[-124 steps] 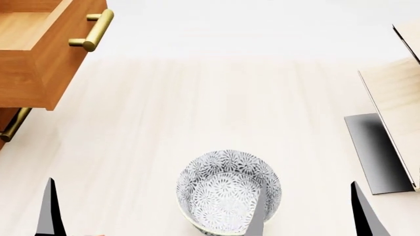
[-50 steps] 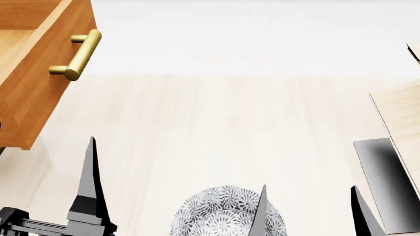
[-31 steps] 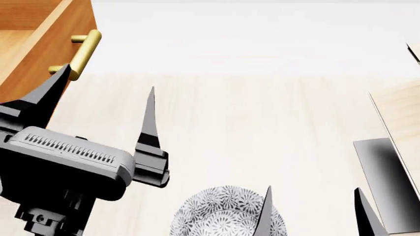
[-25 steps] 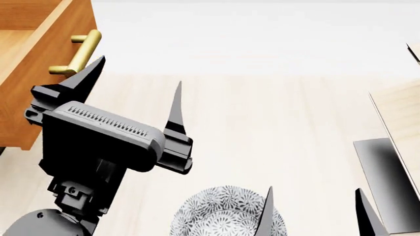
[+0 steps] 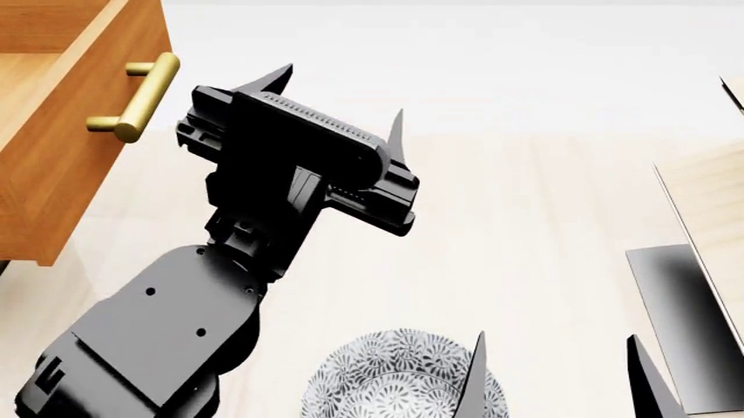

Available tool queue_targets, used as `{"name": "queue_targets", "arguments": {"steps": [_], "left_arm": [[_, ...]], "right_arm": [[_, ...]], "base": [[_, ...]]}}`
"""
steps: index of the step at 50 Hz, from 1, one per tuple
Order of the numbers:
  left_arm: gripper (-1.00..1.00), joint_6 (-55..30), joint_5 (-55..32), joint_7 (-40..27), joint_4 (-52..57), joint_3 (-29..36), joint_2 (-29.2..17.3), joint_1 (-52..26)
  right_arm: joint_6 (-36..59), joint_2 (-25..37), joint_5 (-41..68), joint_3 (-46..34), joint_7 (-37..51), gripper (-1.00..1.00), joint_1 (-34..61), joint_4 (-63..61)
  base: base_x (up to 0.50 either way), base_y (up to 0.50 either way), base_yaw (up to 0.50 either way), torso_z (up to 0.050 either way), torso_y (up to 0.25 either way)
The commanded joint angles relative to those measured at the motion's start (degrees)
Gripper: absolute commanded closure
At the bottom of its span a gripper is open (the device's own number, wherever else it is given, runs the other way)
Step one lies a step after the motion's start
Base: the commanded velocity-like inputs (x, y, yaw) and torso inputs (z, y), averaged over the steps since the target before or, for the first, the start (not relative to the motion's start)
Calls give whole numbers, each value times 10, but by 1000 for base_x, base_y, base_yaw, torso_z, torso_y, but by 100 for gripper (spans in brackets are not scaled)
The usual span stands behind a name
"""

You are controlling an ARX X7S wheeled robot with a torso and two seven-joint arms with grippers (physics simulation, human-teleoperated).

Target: Close the top drawer of the cabinet.

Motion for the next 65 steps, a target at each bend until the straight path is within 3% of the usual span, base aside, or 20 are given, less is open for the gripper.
{"name": "queue_targets", "arguments": {"steps": [1,6,10,14,19,35,65], "left_arm": [[-100,111,-78,-22,-191,78,4,-86],[-100,190,-186,-37,-310,173,6,-139],[-100,280,-328,-47,-403,308,6,-186],[-100,329,-417,-61,-443,415,6,-208],[-100,363,-475,-63,-465,479,6,-216],[-100,391,-508,-58,-500,514,6,-223],[-100,418,-540,-10,-597,494,6,-213]], "right_arm": [[-8,4,3,-1,0,-100,1,12],[-15,7,6,1,-2,-100,-3,14],[-18,8,9,2,-3,-100,-4,18],[-19,9,9,1,-3,-100,-2,22],[-14,10,10,1,0,-100,3,27],[-19,14,9,-2,3,-100,-4,25],[-19,18,9,-8,11,-100,-7,18]], "base": [[0,0,0,0,0],[0,0,0,0,0],[0,0,0,0,0],[0,0,0,0,0],[0,0,0,0,0],[0,0,0,0,0],[0,0,0,0,0]]}}
